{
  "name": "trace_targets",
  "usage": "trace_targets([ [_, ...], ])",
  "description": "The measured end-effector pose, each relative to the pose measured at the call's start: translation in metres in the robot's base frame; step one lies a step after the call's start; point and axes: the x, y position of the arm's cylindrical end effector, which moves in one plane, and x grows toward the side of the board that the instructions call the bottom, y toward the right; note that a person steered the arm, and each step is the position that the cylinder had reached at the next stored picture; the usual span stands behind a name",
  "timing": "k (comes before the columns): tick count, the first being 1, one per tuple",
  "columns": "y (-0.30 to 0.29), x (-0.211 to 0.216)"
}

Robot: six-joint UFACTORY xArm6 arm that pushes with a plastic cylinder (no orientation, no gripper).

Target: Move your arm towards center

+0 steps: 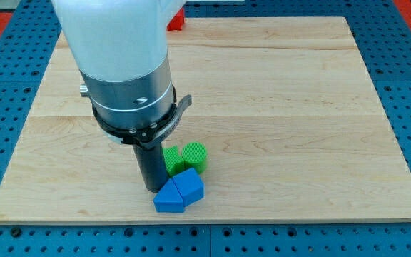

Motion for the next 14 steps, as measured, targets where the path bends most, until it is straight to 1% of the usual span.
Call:
trace_targets([
  [4, -0.145, -0.01],
  [6, -0.227, 0.022],
  [7, -0.228, 0.019],
  [8, -0.229, 0.005],
  [9, -0.197, -0.032],
  [10, -0.138, -0.083],
  [11, -0.101, -0.121],
  [12, -0.07, -0.13],
  [13, -0.01, -0.143],
  [14, 0.001, -0.133],
])
